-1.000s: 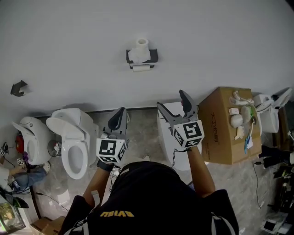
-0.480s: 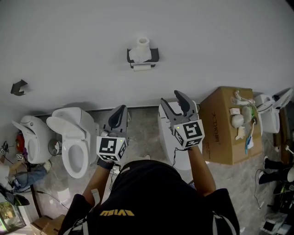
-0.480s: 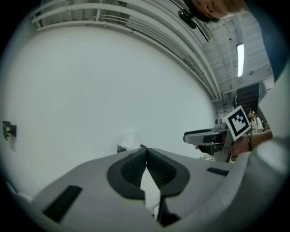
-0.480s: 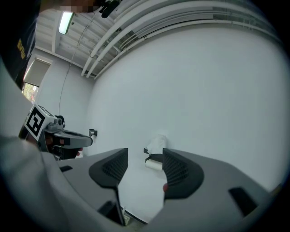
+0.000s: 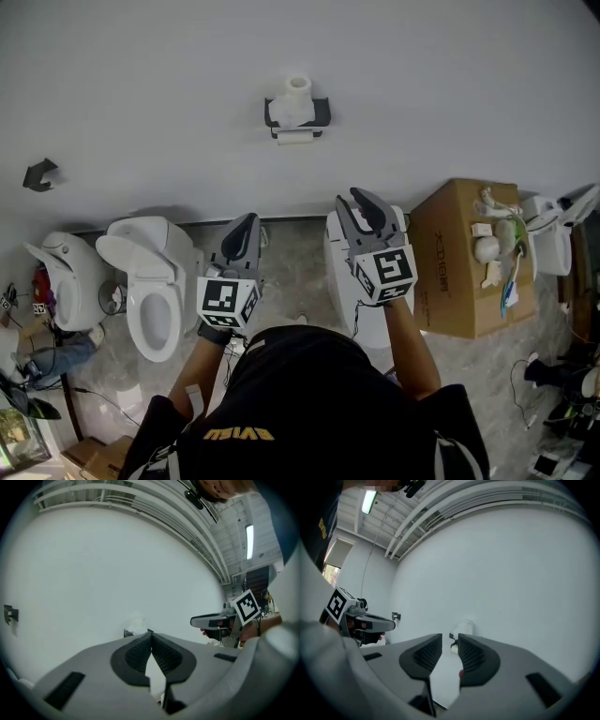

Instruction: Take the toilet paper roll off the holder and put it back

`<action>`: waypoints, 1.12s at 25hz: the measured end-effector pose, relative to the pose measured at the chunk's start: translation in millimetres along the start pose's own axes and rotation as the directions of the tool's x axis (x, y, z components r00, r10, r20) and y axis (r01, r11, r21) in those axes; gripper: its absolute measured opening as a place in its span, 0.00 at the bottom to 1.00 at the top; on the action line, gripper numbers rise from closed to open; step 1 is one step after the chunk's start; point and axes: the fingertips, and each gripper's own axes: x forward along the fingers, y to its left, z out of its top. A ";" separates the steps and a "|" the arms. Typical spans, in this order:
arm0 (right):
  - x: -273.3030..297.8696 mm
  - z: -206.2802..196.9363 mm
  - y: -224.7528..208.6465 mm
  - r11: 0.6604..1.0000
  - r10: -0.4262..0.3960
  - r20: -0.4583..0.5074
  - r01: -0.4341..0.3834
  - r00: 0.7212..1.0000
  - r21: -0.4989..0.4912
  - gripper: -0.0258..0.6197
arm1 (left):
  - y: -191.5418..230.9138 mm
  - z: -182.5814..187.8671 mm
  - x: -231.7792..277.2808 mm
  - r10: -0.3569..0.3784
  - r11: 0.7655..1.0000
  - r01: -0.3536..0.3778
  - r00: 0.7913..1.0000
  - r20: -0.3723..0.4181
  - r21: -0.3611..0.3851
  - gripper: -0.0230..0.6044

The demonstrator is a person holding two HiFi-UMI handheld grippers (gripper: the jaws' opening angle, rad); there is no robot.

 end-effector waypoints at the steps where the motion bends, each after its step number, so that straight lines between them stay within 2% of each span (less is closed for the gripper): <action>1: 0.4 0.2 0.5 1.000 -0.001 0.000 0.001 1.000 -0.003 0.19 | 1.0 -0.1 -0.1 0.002 1.000 -0.002 1.000 -0.001 0.000 0.05; 11: 4.6 -3.2 1.9 1.000 -0.001 -0.008 0.001 1.000 -0.013 0.04 | 4.3 -3.6 -0.1 0.006 1.000 -0.006 1.000 -0.005 -0.004 0.05; 19: 7.1 -3.3 3.8 1.000 0.007 -0.009 -0.007 1.000 -0.009 0.03 | 6.8 -1.1 0.5 0.012 1.000 -0.012 1.000 -0.001 0.001 0.05; 25: 3.2 -5.1 0.9 1.000 -0.014 -0.018 0.014 1.000 0.011 0.03 | 1.7 -5.6 -1.4 -0.028 1.000 0.028 0.999 -0.020 -0.002 0.05; 28: -0.5 -5.1 -1.3 1.000 -0.023 -0.020 0.023 1.000 0.020 0.03 | 3.9 -4.8 -1.7 -0.022 1.000 0.022 1.000 -0.016 0.004 0.05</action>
